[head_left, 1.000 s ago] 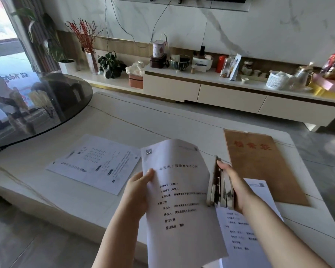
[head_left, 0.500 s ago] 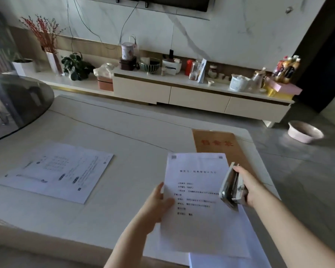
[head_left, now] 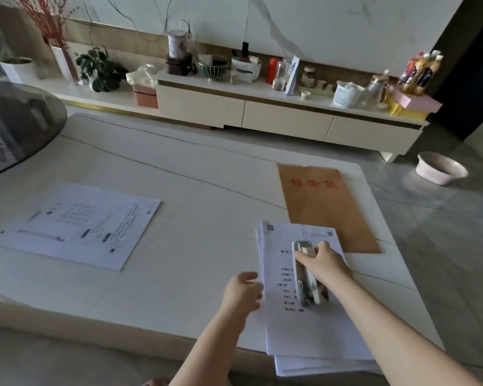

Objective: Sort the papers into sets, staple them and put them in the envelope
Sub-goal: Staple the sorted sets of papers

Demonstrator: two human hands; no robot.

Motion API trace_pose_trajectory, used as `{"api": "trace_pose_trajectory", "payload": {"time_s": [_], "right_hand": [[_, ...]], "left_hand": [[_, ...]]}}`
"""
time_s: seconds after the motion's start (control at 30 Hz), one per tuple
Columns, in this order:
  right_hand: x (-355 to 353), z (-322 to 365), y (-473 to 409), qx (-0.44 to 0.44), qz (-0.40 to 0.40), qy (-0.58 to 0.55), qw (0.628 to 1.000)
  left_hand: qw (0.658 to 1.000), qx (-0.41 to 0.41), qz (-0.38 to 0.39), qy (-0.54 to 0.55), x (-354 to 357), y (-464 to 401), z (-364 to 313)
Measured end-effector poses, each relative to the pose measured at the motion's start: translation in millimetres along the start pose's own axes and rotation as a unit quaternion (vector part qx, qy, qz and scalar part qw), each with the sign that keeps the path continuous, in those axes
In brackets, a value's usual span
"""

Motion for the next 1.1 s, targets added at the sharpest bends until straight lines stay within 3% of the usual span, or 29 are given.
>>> {"api": "trace_pose_trajectory", "payload": {"time_s": [0.2, 0.3, 0.47, 0.67, 0.73, 0.8, 0.87, 0.97, 1.03, 1.1], "right_hand": [[24.1, 20.9, 1.8, -0.082, -0.041, 0.196, 0.976], [22.7, 43.0, 3.2, -0.173, -0.086, 0.233, 0.953], [44.6, 123.6, 18.0, -0.273, 0.048, -0.046, 0.960], [90.8, 217.1, 21.6, -0.297, 0.137, -0.135, 0.935], [106.7, 241.0, 15.9, -0.293, 0.146, -0.140, 0.935], [121.9, 262.6, 7.0, -0.292, 0.144, -0.129, 0.937], [134.5, 282.6, -2.8, -0.295, 0.134, -0.099, 0.941], [147.9, 309.7, -21.1, -0.314, 0.093, -0.047, 0.944], [154.1, 325.5, -34.0, -0.333, 0.060, -0.031, 0.940], [160.3, 339.5, -45.7, -0.350, 0.047, -0.012, 0.935]], "left_hand": [[0.999, 0.000, -0.018, 0.050, -42.1, 10.9, -13.9], [0.992, 0.011, -0.061, 0.112, -70.6, 11.8, -20.9], [0.949, 0.028, -0.165, 0.268, -118.4, 20.8, -31.9], [0.924, 0.028, -0.227, 0.306, -167.2, 20.6, -43.9], [0.936, 0.063, -0.256, 0.232, -190.1, 12.1, -49.5], [0.941, 0.102, -0.317, 0.050, -218.8, -1.1, -51.8], [0.909, 0.116, -0.373, -0.146, -248.2, -14.6, -51.7], [0.842, 0.123, -0.402, -0.337, -278.4, -32.7, -49.9], [0.806, 0.127, -0.403, -0.414, -289.6, -44.7, -46.2], [0.797, 0.126, -0.394, -0.440, -297.9, -53.6, -41.9]]}}
Point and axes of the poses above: each hand's wrist, its own y-axis away from the middle knuckle, its own x-axis out of the palm, z = x × y, the point moved 1 cm from there along -y, towards the middle knuckle, and after that the axes turned 1 degree about -z, right-handed, at the moved point
